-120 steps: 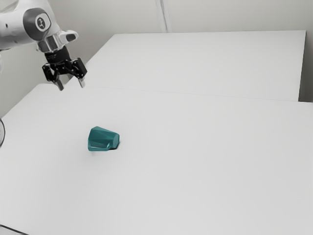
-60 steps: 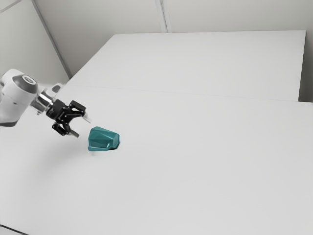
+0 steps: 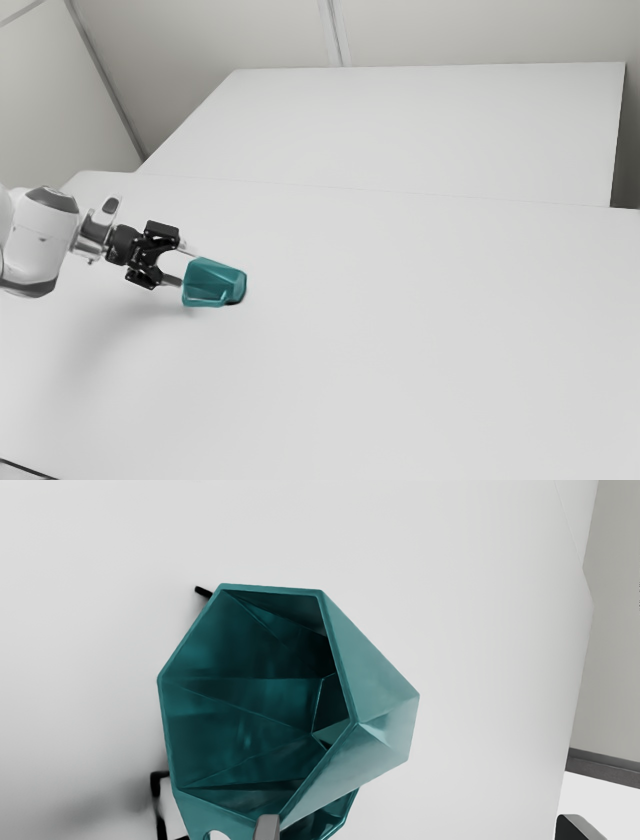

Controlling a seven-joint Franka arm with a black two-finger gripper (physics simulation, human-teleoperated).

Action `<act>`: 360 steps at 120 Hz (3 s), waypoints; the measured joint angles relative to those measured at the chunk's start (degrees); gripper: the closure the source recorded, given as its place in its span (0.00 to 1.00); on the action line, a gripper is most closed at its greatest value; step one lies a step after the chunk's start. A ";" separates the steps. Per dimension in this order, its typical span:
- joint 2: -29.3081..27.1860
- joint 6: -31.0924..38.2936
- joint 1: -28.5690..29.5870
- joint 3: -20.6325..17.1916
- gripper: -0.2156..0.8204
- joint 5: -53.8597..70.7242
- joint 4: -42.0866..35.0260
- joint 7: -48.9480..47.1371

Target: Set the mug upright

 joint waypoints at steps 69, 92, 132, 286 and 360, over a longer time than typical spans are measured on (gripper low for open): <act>0.35 2.79 -0.63 -0.03 0.21 -2.66 0.02 7.68; 2.39 4.20 -1.10 -0.09 0.21 -3.81 1.59 8.62; 4.76 5.38 -3.10 -0.45 0.23 -5.25 1.97 9.66; -0.25 6.67 -6.31 -6.25 0.95 20.73 12.20 5.63; 4.04 19.57 -6.99 -8.59 0.95 62.26 10.19 -10.10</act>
